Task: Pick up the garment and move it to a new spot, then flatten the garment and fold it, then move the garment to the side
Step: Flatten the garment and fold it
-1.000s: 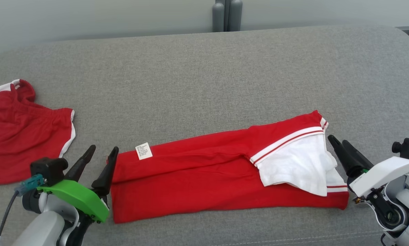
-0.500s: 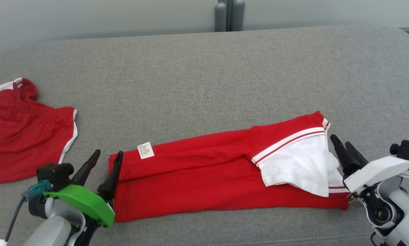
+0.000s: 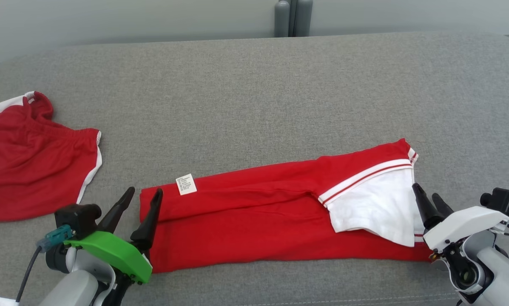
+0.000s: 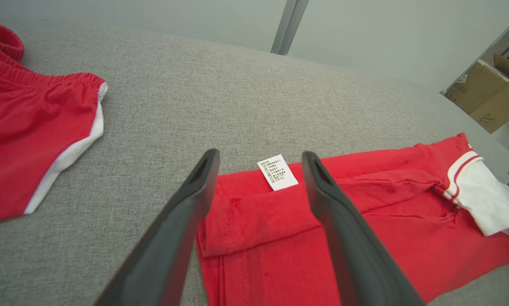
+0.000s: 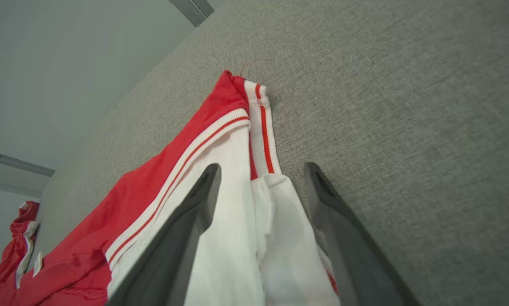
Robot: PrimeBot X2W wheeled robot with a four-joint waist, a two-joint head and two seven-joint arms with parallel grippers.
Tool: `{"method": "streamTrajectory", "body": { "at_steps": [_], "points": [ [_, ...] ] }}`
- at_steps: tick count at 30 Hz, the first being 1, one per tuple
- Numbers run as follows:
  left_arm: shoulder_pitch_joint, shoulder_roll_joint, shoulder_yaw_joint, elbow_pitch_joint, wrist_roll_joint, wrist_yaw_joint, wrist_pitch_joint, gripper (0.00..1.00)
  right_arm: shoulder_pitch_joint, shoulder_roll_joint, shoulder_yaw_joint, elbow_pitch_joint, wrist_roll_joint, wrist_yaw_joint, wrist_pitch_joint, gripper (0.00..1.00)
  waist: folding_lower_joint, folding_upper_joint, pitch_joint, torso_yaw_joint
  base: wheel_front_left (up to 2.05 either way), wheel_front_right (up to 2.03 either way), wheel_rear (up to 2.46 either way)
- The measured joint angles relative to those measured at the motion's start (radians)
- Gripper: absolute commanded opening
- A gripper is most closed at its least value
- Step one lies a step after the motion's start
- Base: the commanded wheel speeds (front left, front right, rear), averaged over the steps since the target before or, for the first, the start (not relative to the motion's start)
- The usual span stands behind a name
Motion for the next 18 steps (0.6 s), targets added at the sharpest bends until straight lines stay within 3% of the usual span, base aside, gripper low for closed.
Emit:
{"method": "streamTrajectory", "body": {
  "at_steps": [12,18],
  "points": [
    [0.011,-0.003,-0.002,-0.016,0.000,0.009,0.000,1.00,-0.001,0.040,-0.004,0.084,-0.037,-0.035,0.000,1.00,0.0000,0.0000,0.001,0.018,0.00,0.00,0.00],
    [0.011,-0.003,-0.002,-0.020,0.000,0.010,0.001,1.00,-0.008,0.058,0.008,0.118,-0.042,-0.037,-0.009,1.00,0.0000,0.0000,0.005,0.026,0.00,0.00,0.00]
  ]
}}
